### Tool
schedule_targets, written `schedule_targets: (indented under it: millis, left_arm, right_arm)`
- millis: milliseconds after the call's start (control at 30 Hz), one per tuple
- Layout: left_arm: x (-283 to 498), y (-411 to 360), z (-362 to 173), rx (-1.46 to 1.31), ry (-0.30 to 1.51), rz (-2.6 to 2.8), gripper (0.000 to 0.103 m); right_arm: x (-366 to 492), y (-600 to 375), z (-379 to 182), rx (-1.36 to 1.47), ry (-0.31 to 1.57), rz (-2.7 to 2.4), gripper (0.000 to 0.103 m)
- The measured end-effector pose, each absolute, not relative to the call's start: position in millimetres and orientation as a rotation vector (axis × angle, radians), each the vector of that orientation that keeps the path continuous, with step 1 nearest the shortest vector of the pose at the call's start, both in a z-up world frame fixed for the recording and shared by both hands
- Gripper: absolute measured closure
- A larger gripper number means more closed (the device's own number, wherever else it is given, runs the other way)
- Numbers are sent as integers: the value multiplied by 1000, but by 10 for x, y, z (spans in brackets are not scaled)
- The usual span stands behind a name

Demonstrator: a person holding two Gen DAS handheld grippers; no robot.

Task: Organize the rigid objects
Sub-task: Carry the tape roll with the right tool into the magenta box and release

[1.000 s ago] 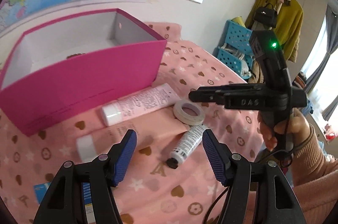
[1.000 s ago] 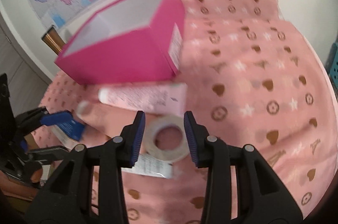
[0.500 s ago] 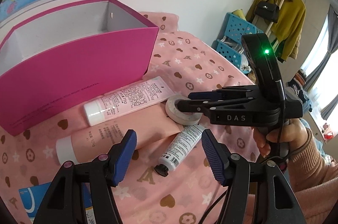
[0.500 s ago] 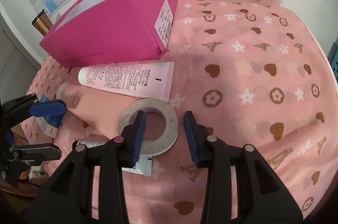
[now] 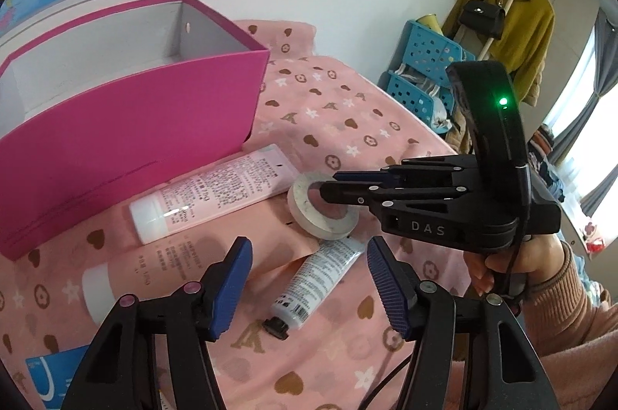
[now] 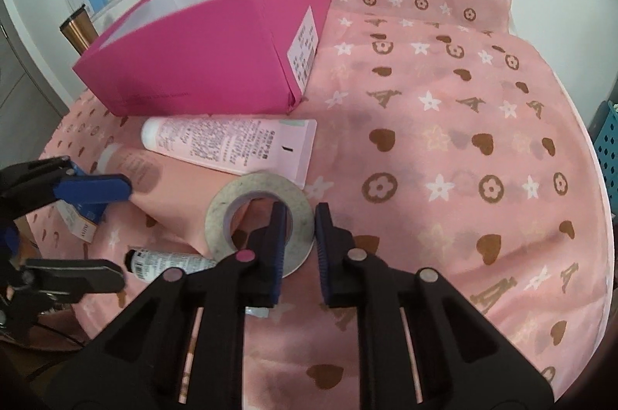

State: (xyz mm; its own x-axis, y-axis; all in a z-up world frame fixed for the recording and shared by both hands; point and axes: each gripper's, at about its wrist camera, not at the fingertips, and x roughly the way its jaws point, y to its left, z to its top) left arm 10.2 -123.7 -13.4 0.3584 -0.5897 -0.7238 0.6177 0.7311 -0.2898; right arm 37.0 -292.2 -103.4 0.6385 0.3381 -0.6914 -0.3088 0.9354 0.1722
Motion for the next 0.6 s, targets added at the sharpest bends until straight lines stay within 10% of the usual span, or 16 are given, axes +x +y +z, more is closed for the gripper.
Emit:
schedule_targets:
  millis: [200,600]
  left_arm:
    - [131,-1281,-71,19,902,-806,62]
    - [216,-1191,221,1,815,-781,63]
  right_arm:
    - [268,-2899,-825,50,736,387,86]
    - [278,-2669,-404,17,631,452,86]
